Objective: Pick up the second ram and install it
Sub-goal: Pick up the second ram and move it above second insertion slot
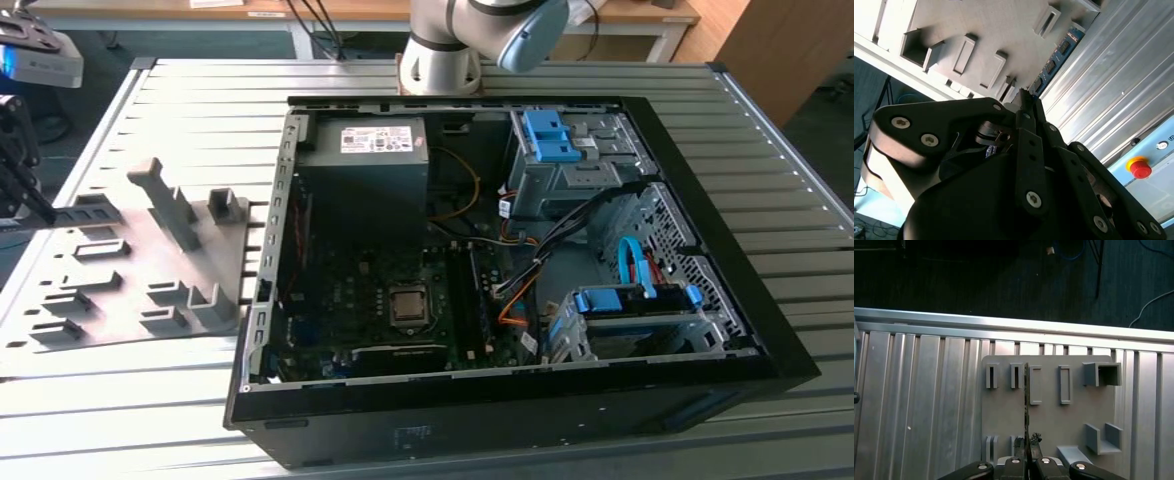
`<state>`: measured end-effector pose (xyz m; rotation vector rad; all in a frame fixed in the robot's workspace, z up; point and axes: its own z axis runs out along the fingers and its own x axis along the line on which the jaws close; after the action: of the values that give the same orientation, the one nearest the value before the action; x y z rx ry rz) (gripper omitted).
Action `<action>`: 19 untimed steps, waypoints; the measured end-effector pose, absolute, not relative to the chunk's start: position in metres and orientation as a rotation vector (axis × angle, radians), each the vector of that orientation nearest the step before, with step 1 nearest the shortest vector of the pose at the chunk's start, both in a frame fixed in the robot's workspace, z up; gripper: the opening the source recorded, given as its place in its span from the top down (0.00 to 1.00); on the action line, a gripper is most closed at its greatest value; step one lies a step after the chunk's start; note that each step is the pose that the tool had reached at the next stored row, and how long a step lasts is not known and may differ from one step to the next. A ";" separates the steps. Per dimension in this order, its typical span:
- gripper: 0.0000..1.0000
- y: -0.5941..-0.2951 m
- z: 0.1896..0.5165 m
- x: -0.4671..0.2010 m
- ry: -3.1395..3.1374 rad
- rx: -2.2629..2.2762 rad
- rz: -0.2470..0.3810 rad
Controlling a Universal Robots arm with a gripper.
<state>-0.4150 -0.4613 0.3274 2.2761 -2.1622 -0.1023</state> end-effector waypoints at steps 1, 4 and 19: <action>0.86 -0.461 0.329 -0.415 -2.162 2.276 -0.102; 0.86 -0.461 0.332 -0.415 -2.162 2.276 -0.102; 0.86 -0.461 0.357 -0.415 -2.162 2.276 -0.102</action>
<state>-0.4150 -0.4613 0.3568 2.2760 -2.1623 -0.1023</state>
